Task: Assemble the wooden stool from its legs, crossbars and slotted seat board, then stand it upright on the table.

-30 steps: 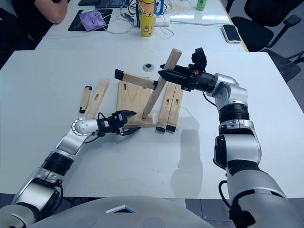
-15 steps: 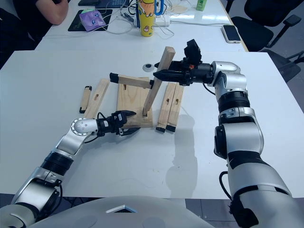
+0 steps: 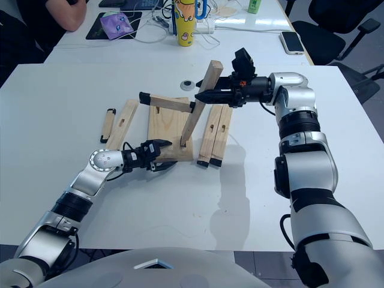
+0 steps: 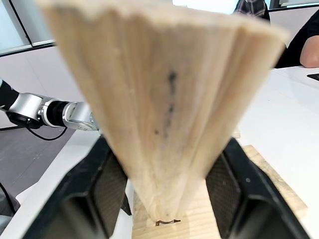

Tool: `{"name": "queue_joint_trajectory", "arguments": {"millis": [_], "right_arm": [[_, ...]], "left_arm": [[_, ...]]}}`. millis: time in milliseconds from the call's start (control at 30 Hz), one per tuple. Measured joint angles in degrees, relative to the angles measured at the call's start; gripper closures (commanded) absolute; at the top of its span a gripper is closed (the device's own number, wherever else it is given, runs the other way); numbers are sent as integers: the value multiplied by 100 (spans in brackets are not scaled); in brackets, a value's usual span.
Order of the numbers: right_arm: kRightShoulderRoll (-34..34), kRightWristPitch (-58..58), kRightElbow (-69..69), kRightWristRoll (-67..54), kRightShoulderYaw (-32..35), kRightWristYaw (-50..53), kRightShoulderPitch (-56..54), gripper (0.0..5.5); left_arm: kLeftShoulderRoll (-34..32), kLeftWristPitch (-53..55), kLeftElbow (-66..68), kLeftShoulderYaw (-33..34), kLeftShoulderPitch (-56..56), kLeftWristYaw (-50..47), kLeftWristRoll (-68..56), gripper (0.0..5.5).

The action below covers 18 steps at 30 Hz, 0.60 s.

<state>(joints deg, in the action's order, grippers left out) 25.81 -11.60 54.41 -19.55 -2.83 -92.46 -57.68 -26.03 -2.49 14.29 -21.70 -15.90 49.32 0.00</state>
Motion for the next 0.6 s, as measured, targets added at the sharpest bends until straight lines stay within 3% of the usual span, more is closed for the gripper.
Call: {"name": "queue_joint_trajectory", "arguments": {"millis": [600], "right_arm": [[142, -201, -735, -122, -190, 1, 168, 341]], "left_arm": [[-9, -36, 20, -18, -10, 1, 5, 206]]}}
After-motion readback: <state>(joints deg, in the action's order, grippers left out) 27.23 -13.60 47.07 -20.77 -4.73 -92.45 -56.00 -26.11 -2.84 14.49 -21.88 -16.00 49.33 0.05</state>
